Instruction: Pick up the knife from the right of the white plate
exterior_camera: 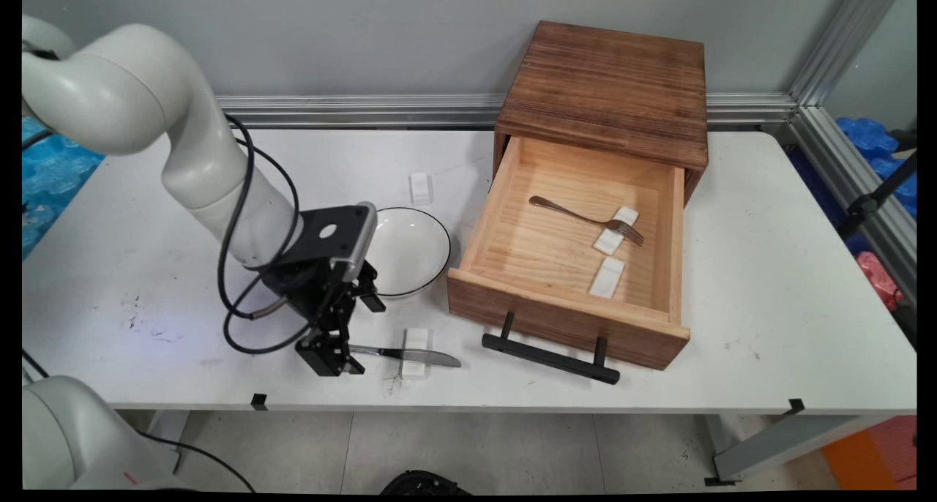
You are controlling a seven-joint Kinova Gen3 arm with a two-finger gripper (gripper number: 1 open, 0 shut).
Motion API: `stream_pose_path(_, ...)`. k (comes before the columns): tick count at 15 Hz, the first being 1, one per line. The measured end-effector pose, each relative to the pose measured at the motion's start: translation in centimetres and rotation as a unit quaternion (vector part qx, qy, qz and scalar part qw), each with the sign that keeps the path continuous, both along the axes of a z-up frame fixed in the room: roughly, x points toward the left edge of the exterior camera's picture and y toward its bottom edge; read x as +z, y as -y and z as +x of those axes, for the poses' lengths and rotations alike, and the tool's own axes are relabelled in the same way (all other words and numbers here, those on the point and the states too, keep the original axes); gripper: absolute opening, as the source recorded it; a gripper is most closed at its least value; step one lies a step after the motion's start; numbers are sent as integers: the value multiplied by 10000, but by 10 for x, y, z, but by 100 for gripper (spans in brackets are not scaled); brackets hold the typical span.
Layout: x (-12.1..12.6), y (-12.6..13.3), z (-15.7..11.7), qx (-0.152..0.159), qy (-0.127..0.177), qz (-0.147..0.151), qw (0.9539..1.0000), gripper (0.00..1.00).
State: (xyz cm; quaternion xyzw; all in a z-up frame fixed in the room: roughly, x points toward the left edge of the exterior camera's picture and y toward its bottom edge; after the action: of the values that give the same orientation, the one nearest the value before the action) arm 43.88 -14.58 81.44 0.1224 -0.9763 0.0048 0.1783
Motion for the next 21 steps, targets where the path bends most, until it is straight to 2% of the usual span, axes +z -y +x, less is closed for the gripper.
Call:
stream_pose_path(9,-17,-1,-7,197,127,-54,9997,100)
stream_pose_path(21,-30,2,-10,-82,68,-200,9997,100)
